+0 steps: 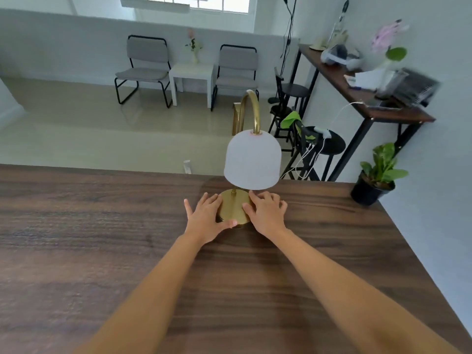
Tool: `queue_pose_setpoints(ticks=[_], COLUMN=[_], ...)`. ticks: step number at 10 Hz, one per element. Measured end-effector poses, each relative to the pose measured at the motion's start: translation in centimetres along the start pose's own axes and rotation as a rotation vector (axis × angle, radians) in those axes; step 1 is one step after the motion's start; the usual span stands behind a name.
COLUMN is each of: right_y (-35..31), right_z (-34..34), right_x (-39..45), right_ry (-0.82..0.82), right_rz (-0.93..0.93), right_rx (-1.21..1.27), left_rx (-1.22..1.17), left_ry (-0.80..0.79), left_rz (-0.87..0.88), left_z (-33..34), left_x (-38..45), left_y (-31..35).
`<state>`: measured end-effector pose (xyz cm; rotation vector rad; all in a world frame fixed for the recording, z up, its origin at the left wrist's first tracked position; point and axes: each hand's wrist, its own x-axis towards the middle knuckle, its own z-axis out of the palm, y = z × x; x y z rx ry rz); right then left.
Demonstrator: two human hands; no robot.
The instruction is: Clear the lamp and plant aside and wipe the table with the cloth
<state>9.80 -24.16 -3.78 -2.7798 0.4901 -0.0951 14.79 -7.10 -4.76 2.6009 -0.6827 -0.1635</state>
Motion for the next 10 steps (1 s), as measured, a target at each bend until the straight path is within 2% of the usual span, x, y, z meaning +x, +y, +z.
queue_pose_setpoints(ticks=[3,5,8,10], right_y=[12.6,19.0,22.9,23.2], right_z=[-4.3,-6.2,-6.8,-7.5], right_x=[0.0,1.0,2.6,2.0], right_ry=[0.167,0.244,0.29,0.238], right_rz=[0.28,0.361,0.375,0.319], right_rx=[0.076,0.13,0.304,0.299], left_rx=[0.019,0.05,0.076,0.151], left_ry=[-0.109,-0.149,-0.137,-0.173], left_rz=[0.118,0.15,0.139,0.074], left_z=[6.3,9.7,11.7,11.2], left_x=[5.8,9.0,11.1,10.0], left_y=[12.9,19.0,22.1,23.1])
